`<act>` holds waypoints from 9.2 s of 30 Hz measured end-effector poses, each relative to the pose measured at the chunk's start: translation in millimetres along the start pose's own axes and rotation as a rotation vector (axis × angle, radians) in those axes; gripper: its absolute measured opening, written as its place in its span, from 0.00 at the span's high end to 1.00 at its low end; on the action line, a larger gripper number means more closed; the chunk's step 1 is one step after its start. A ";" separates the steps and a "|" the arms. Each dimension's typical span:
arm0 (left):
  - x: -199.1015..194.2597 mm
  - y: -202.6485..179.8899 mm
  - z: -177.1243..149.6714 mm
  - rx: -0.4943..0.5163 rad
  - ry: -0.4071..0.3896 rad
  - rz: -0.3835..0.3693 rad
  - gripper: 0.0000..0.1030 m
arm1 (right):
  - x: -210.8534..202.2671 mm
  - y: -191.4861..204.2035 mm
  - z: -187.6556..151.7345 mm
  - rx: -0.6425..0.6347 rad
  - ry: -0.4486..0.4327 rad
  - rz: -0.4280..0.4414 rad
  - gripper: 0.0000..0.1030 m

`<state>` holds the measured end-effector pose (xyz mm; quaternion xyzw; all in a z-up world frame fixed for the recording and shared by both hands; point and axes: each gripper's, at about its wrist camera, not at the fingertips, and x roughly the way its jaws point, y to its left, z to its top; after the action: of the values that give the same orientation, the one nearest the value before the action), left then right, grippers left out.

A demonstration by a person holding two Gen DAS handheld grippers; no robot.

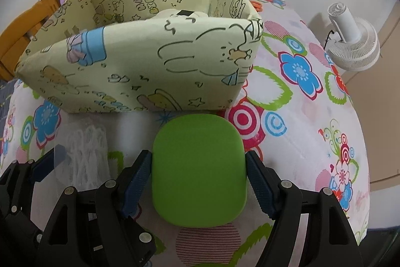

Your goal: Organize rigid objects

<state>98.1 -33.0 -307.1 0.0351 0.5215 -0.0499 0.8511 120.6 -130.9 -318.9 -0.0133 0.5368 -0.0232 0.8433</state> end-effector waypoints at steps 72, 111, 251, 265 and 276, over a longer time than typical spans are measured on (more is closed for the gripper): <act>-144.4 -8.2 9.6 0.006 -0.167 -0.007 0.39 | -145.7 -12.3 -7.5 0.069 -0.200 0.042 0.25; -165.2 -10.6 86.0 -0.003 -0.265 -0.024 0.39 | -171.7 -21.5 74.7 0.033 -0.290 0.036 0.25; -125.5 23.4 72.9 0.003 -0.105 0.039 0.06 | -123.0 -24.4 58.5 0.022 -0.153 0.093 0.02; -171.1 41.6 65.6 -0.051 -0.127 0.004 0.05 | -175.4 -40.0 53.9 0.003 -0.218 0.068 0.02; -215.8 48.2 56.4 -0.061 -0.201 0.002 0.05 | -214.6 -52.4 46.8 0.037 -0.251 0.074 0.02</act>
<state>56.4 18.9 -88.9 0.0048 0.4348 -0.0364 0.8998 71.0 -171.9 -102.5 0.0190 0.4266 -0.0002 0.9043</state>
